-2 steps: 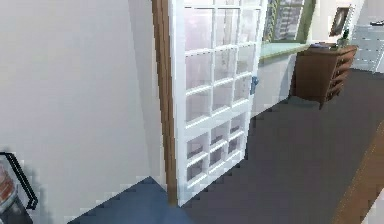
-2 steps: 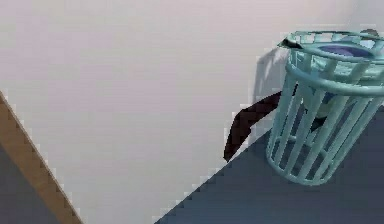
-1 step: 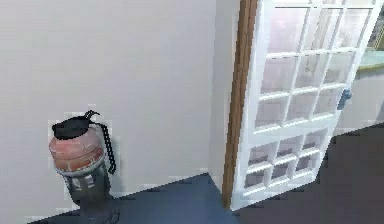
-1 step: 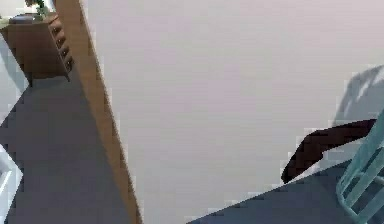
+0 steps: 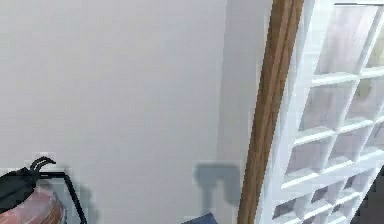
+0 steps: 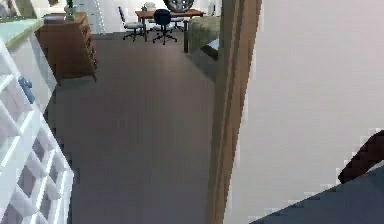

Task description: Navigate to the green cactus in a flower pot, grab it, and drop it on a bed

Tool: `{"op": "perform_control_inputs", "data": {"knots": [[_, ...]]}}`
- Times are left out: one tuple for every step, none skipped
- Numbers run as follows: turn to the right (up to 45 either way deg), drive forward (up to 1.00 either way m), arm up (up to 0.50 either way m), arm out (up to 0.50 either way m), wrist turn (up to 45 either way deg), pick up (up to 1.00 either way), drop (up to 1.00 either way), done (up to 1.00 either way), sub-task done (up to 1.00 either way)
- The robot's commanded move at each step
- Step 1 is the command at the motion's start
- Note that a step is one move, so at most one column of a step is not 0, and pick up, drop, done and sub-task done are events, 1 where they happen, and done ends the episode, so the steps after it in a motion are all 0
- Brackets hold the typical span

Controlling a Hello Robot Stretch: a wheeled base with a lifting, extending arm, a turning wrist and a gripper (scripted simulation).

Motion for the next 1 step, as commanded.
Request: {"op": "perform_control_inputs", "data": {"knots": [[45.0,0.0,0.0,0.0,0.0,0.0,0.0,0.0,0.0]]}}
